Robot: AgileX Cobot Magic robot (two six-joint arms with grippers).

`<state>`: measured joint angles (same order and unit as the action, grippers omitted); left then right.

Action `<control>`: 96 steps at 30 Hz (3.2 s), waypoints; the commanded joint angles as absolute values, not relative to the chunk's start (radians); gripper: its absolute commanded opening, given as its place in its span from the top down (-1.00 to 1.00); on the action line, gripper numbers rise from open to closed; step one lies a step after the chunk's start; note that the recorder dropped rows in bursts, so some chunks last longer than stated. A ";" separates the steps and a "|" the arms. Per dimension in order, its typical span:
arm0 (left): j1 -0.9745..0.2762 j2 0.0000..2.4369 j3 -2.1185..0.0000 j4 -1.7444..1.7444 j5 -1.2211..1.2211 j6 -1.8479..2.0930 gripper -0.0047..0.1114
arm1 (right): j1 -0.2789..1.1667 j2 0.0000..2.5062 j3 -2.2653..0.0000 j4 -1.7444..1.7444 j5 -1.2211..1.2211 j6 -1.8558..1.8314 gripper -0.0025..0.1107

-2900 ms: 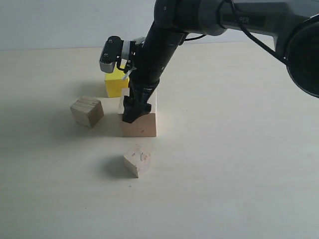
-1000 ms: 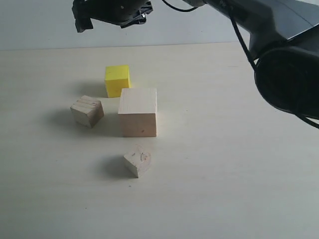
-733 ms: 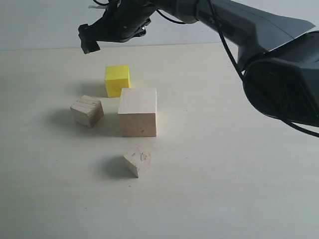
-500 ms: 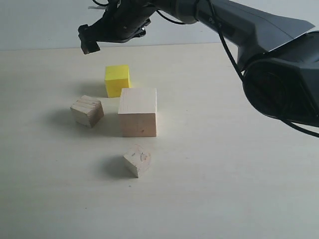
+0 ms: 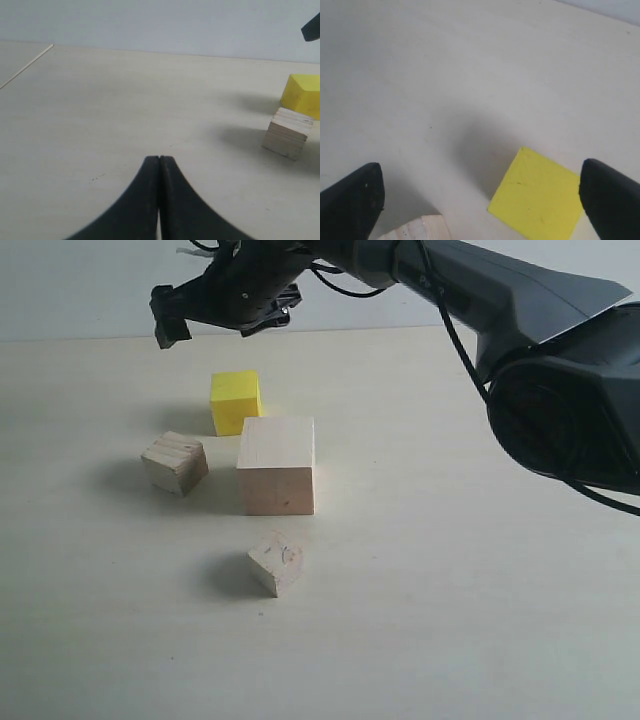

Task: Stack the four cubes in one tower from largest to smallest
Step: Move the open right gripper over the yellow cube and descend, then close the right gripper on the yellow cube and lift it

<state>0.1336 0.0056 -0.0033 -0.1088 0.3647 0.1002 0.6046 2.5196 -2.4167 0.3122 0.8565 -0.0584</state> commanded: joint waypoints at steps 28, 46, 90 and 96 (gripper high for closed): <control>0.127 0.000 0.000 -0.107 0.354 0.100 0.92 | 0.605 2.512 -2.424 0.265 0.871 0.140 -0.71; 0.127 0.000 0.000 -0.107 0.354 0.100 0.92 | 0.605 2.574 -2.424 0.202 0.883 0.283 -0.71; 0.127 0.000 0.000 -0.107 0.354 0.100 0.92 | 0.605 2.657 -2.424 0.174 0.796 0.341 -0.71; 0.127 0.000 0.000 -0.107 0.354 0.100 0.92 | 0.605 2.659 -2.424 0.173 0.786 0.341 -0.71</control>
